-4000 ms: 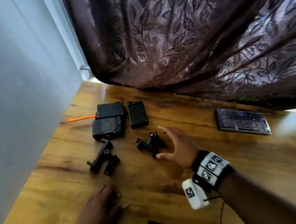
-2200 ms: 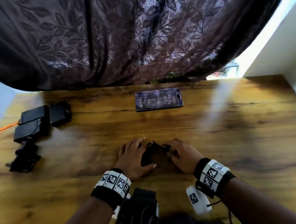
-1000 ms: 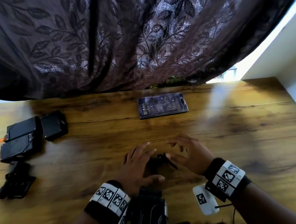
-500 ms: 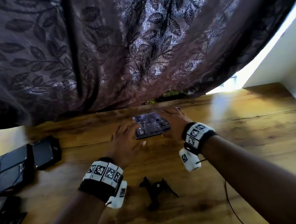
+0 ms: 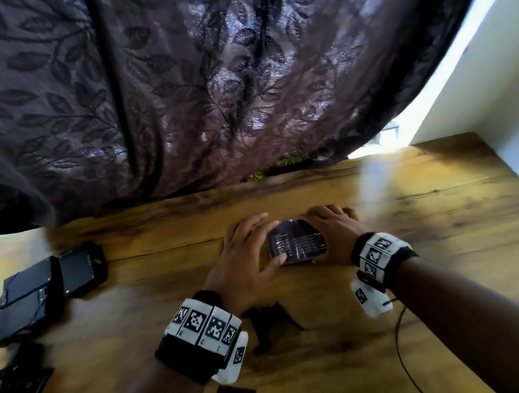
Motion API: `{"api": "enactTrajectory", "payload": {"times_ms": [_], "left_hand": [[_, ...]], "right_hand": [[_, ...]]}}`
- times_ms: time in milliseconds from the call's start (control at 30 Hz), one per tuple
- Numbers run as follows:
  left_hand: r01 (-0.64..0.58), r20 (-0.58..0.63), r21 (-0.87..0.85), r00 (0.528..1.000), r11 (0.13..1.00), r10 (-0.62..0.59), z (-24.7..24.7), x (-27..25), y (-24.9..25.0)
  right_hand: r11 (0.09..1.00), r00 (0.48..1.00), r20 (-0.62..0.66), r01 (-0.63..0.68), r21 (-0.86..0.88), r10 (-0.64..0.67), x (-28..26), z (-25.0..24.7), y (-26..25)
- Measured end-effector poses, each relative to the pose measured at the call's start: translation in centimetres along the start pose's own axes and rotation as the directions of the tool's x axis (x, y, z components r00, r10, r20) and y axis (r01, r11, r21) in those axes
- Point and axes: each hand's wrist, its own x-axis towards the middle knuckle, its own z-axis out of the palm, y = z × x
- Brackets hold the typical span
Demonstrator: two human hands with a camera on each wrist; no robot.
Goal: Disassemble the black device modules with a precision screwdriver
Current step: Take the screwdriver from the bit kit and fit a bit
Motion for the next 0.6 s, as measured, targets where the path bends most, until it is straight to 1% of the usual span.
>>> {"api": "enactTrajectory", "payload": {"times_ms": [133,200,267,333,433,500,600], "left_hand": [[-0.090,-0.027,-0.050,0.996,0.995,0.088,2.6,1.0,5.3],[-0.109,0.016,-0.017,0.994,0.994,0.109,4.7,1.5,7.8],[-0.116,0.094,0.044,0.989,0.992,0.111,7.1,2.1,9.6],[-0.107,0.184,0.117,0.979,0.987,0.084,9.7,2.6,10.7],[-0.089,0.313,0.294,0.950,0.952,-0.008,12.8,2.9,11.3],[-0.102,0.340,0.387,0.940,0.916,-0.039,13.9,3.1,11.4],[-0.112,0.334,0.433,0.941,0.894,-0.043,14.6,3.2,11.7]], "right_hand": [[0.999,0.999,-0.007,-0.044,-0.005,0.044,-7.0,1.7,2.8],[0.999,0.999,-0.006,-0.052,-0.012,0.052,-10.0,2.6,3.9],[0.998,0.998,-0.015,-0.056,-0.004,0.056,-12.3,3.3,5.0],[0.998,0.997,-0.021,-0.068,0.018,0.068,-13.7,3.7,5.8],[0.996,0.997,-0.013,-0.073,0.042,0.074,-14.5,3.8,6.1],[0.997,0.998,-0.001,-0.063,0.046,0.063,-14.7,3.8,5.9],[0.996,0.999,0.023,-0.048,0.074,0.046,-14.8,4.0,5.3]]}}
